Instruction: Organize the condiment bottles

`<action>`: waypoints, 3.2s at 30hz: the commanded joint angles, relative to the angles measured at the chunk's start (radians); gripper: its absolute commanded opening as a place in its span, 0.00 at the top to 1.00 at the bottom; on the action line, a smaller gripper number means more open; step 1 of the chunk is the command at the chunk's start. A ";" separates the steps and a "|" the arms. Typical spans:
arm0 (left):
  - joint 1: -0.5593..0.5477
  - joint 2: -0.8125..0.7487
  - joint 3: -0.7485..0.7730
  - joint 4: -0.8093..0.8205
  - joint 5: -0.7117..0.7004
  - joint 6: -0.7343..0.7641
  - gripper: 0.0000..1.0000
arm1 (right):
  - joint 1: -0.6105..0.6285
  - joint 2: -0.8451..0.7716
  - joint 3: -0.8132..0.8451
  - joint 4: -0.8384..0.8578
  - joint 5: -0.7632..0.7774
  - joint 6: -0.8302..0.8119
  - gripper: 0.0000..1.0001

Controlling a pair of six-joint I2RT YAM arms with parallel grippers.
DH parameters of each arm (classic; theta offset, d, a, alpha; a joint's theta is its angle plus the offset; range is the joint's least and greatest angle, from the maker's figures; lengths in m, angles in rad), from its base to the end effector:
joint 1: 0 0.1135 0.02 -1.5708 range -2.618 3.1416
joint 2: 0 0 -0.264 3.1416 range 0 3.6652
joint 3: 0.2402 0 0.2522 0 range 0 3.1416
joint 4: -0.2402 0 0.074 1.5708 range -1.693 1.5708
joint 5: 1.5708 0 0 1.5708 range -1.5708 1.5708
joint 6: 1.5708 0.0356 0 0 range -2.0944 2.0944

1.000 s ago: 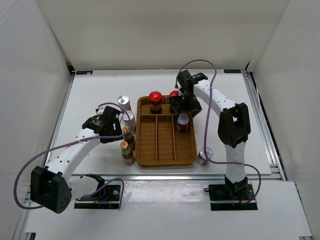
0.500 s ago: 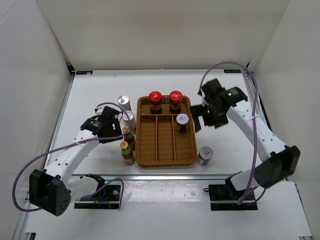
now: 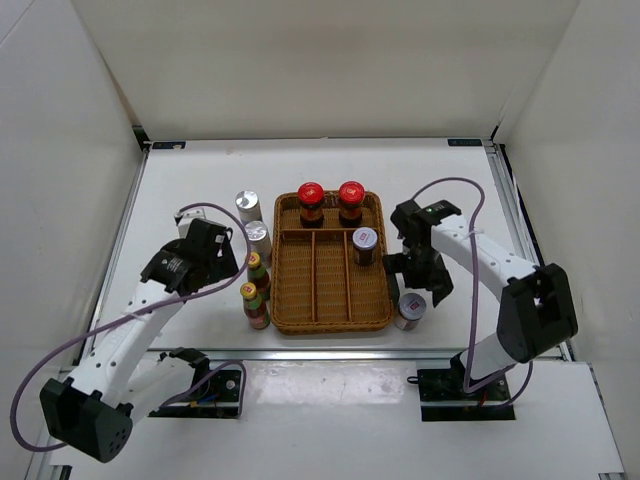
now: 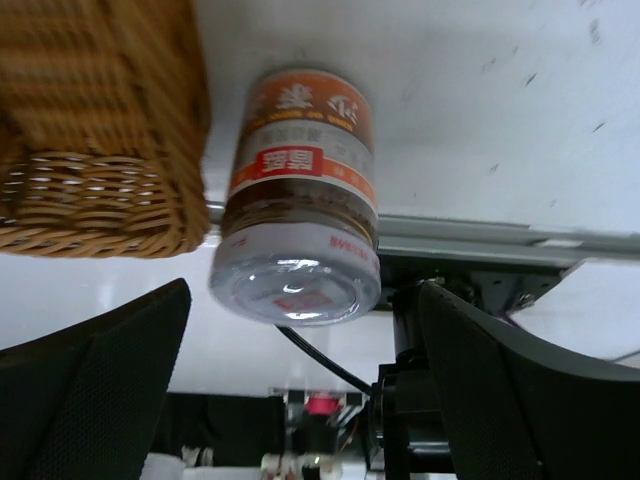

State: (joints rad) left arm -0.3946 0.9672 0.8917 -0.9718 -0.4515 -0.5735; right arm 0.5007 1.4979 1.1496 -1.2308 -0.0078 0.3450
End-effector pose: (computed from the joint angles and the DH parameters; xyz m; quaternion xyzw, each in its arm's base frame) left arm 0.1647 -0.0518 0.2804 -0.1418 0.9325 0.0740 0.3239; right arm 0.2197 0.1205 0.2400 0.0777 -0.9970 -0.0019 0.0054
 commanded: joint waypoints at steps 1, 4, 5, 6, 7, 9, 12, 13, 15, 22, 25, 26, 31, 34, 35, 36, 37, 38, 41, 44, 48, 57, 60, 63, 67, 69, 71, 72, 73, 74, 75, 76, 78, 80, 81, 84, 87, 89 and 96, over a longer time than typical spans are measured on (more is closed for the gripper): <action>0.003 -0.048 -0.011 0.007 -0.033 -0.008 0.00 | 0.009 0.004 -0.060 0.004 -0.015 0.069 0.04; 0.003 -0.071 -0.011 0.007 -0.033 -0.008 0.00 | 0.019 0.013 -0.073 0.021 -0.015 0.112 0.14; 0.003 -0.082 -0.011 0.007 -0.033 -0.008 0.00 | 0.019 0.013 -0.073 0.021 -0.015 0.126 0.15; 0.003 -0.091 -0.011 0.007 -0.033 -0.008 0.00 | 0.019 0.013 -0.073 0.021 -0.015 0.137 0.16; 0.003 -0.100 -0.011 0.007 -0.033 0.001 0.00 | 0.019 0.024 -0.088 0.021 -0.015 0.159 0.21; 0.003 -0.101 -0.011 0.007 -0.033 0.001 0.00 | 0.019 0.038 -0.103 0.021 -0.024 0.170 0.29; 0.003 -0.101 -0.011 0.007 -0.033 0.001 0.00 | 0.019 0.038 -0.113 0.021 0.009 0.170 0.48; 0.003 -0.101 -0.011 0.007 -0.033 0.001 0.00 | 0.019 0.038 -0.113 0.021 0.020 0.170 0.51; 0.003 -0.090 -0.011 0.018 -0.033 0.001 0.00 | 0.010 0.028 -0.100 0.034 0.020 0.154 0.52; 0.003 -0.090 -0.011 0.018 -0.004 0.012 0.00 | 0.010 0.013 0.019 -0.004 0.026 0.156 0.91; 0.003 -0.090 -0.011 0.018 -0.004 0.012 0.00 | 0.055 0.011 0.183 -0.108 0.178 0.190 1.00; 0.003 -0.090 -0.011 0.018 -0.004 0.012 0.00 | 0.067 0.024 0.223 -0.128 0.201 0.190 1.00; 0.003 -0.059 -0.020 0.038 -0.004 0.021 0.00 | 0.177 0.116 0.456 -0.220 0.299 0.190 1.00; 0.003 -0.059 -0.020 0.038 -0.004 0.021 0.00 | 0.211 0.181 0.528 -0.205 0.266 0.190 1.00; 0.003 -0.059 -0.020 0.038 -0.004 0.021 0.00 | 0.220 0.199 0.529 -0.196 0.256 0.190 1.00; 0.003 -0.059 -0.020 0.038 -0.004 0.021 0.00 | 0.234 0.232 0.538 -0.187 0.231 0.190 1.00; 0.003 -0.059 -0.020 0.038 -0.004 0.021 0.00 | 0.234 0.248 0.538 -0.174 0.217 0.190 1.00; 0.003 -0.059 -0.020 0.038 -0.004 0.021 0.00 | 0.245 0.261 0.538 -0.174 0.207 0.190 1.00; 0.003 -0.050 -0.020 0.038 0.005 0.021 0.00 | 0.259 0.298 0.492 -0.125 0.183 0.190 1.00; 0.003 -0.041 -0.020 0.038 0.014 0.032 0.00 | 0.259 0.329 0.428 -0.087 0.147 0.178 1.00; 0.003 -0.041 -0.020 0.038 0.031 0.032 0.00 | 0.259 0.341 0.340 0.002 0.125 0.137 0.92; 0.003 -0.176 0.053 0.047 0.158 0.167 0.00 | 0.237 0.257 0.266 0.056 0.086 0.146 0.06; 0.003 -0.197 0.105 0.047 0.209 0.208 0.00 | 0.237 0.165 0.277 0.028 0.130 0.161 0.00; 0.003 -0.167 0.170 0.047 0.220 0.208 0.00 | 0.237 0.056 0.277 0.016 0.131 0.173 0.00; 0.003 -0.064 0.234 0.047 0.112 0.172 0.00 | 0.237 -0.074 0.265 0.005 0.131 0.173 0.00; 0.003 0.042 0.277 0.024 0.001 0.103 0.00 | 0.237 -0.131 0.254 -0.004 0.121 0.173 0.00; 0.016 0.112 0.332 0.012 0.000 0.074 0.00 | 0.237 -0.168 0.245 -0.004 0.121 0.198 0.00; 0.029 0.176 0.352 0.012 0.017 0.054 0.00 | 0.237 -0.209 0.228 -0.004 0.121 0.198 0.00; 0.030 0.209 0.374 0.012 0.030 0.054 0.00 | 0.246 -0.232 0.216 0.011 0.121 0.213 0.00; 0.042 0.275 0.418 0.021 0.030 0.038 0.00 | 0.246 -0.269 0.190 0.020 0.121 0.232 0.00; 0.057 0.310 0.441 0.021 0.030 0.026 0.00 | 0.246 -0.283 0.180 0.021 0.121 0.232 0.00; 0.069 0.347 0.464 0.036 0.043 0.017 0.00 | 0.246 -0.294 0.180 0.021 0.111 0.242 0.00; 0.089 0.467 0.551 0.045 0.083 0.017 0.00 | 0.246 -0.327 0.167 0.021 0.111 0.242 0.00; 0.089 0.537 0.605 0.065 0.083 0.027 0.00 | 0.246 -0.352 0.157 0.021 0.135 0.242 0.00; 0.089 0.589 0.643 0.090 0.083 0.027 0.00 | 0.246 -0.373 0.166 0.011 0.144 0.230 0.00; 0.099 0.701 0.755 0.099 0.106 0.047 0.00 | 0.246 -0.387 0.176 0.011 0.167 0.198 0.00; 0.099 0.780 0.834 0.099 0.125 0.079 0.00 | 0.246 -0.363 0.209 0.001 0.186 0.131 0.00; 0.099 0.846 0.885 0.099 0.140 0.080 0.00 | 0.246 -0.328 0.232 0.001 0.201 0.089 0.00; 0.108 0.926 0.857 0.077 0.149 0.040 0.00 | 0.246 -0.251 0.245 0.043 0.201 -0.018 0.00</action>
State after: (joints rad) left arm -0.2962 1.9106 1.7592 -0.8776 -0.3183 -0.5102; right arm 0.7418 1.2381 1.3617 -1.2194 0.1726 0.3988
